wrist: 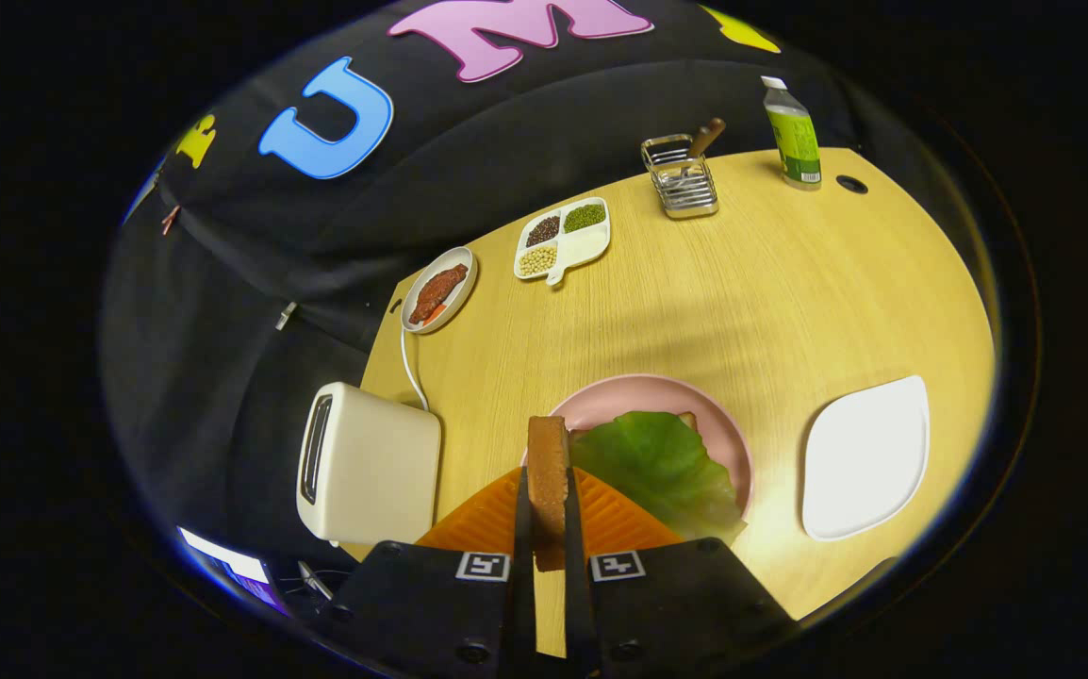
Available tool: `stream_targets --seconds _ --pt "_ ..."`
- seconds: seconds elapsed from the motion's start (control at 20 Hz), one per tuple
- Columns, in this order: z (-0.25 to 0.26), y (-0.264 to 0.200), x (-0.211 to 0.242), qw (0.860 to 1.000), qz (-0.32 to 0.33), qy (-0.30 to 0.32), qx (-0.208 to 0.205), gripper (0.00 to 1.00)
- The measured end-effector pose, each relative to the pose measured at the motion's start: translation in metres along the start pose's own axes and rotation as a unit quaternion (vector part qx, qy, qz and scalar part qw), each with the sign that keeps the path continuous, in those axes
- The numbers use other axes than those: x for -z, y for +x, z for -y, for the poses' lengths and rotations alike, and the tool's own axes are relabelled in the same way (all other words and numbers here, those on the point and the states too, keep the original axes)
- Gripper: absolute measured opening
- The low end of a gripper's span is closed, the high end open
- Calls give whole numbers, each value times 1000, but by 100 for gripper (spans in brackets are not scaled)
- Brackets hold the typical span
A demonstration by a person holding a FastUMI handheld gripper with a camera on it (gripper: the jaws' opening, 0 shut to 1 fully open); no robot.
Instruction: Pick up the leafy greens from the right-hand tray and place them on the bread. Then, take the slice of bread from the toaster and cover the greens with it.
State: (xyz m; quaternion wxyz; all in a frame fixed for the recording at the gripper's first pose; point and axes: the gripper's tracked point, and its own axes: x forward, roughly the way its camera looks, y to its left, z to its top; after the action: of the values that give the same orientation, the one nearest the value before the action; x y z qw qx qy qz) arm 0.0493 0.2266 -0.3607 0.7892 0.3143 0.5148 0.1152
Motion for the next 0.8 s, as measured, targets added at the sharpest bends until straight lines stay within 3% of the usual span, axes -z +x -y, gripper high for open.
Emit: stream_targets --seconds 0.35,0.75,0.8 --pt "63 17 0 999 -6 9 44 16" --pt "100 38 6 993 -2 -35 112 17" --pt "102 39 9 993 -3 -38 114 34"
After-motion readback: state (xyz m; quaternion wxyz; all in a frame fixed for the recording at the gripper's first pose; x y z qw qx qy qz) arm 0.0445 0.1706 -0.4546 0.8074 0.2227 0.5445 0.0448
